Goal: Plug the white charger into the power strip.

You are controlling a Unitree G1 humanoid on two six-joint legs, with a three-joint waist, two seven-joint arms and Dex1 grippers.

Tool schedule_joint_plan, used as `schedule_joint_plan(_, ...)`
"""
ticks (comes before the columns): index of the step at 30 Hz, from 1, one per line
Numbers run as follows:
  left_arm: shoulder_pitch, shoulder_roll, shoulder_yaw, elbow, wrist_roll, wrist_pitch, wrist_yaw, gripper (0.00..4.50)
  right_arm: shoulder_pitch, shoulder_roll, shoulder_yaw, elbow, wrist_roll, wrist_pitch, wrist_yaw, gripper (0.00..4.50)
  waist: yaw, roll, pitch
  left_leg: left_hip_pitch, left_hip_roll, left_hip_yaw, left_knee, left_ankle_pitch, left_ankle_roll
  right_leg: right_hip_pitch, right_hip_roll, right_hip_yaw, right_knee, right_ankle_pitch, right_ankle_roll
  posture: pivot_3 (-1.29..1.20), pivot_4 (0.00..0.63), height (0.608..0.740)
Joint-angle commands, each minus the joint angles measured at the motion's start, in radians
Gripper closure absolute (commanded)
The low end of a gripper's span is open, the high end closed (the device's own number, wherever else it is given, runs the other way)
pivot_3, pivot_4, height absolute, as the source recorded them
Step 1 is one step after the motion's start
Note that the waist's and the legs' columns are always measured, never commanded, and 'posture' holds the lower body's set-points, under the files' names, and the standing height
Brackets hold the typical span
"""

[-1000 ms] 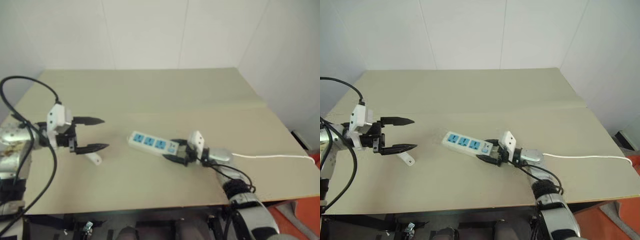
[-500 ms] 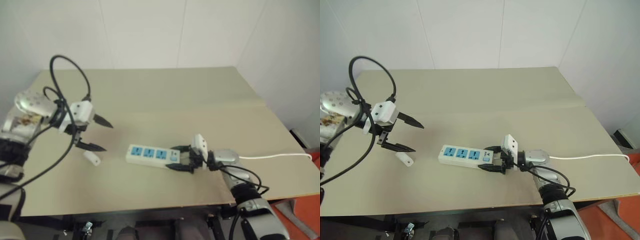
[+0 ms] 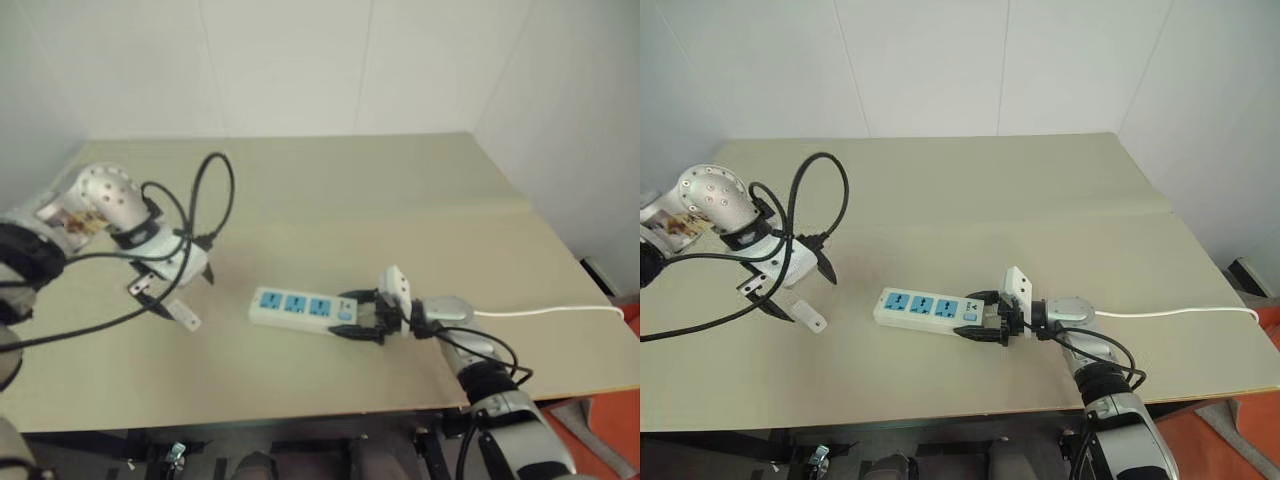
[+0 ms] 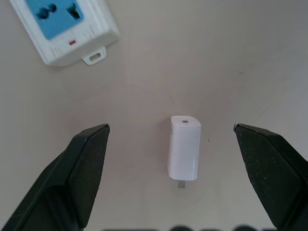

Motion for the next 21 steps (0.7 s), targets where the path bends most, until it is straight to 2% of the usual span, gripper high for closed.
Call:
schedule_joint_plan(1,-0.028,-0.01,-0.017,0.053,0.012,-0.093,-0.003,0.0,0.005,0.004,0.013,-0.018,-0.013,-0.001,-0.024,1.08,0.0,0.0,0.0,0.0,0.0,0.0,0.0,0.0,0.0,0.0,0.0,0.0,0.0,0.0,0.0,0.0,0.15,0.74)
schedule_joint_plan(6,-0.023,-0.007,-0.056,0.036,-0.04,-0.146,-0.003,0.0,0.009,0.001,0.018,-0.027,-0.012,0.003,-0.043,1.08,0.0,0.0,0.0,-0.001,0.0,0.0,0.0,0.0,0.0,-0.001,0.0,0.0,0.0,0.0,0.0,0.0,0.15,0.74)
schedule_joint_plan(21,0.021,-0.083,-0.009,0.147,0.117,-0.278,-0.003,0.0,0.027,-0.009,0.034,-0.046,-0.028,0.004,-0.082,1.08,0.002,0.0,0.0,-0.001,0.0,0.0,0.001,0.0,0.0,-0.001,0.0,0.0,0.001,0.0,0.0,0.0,0.15,0.74)
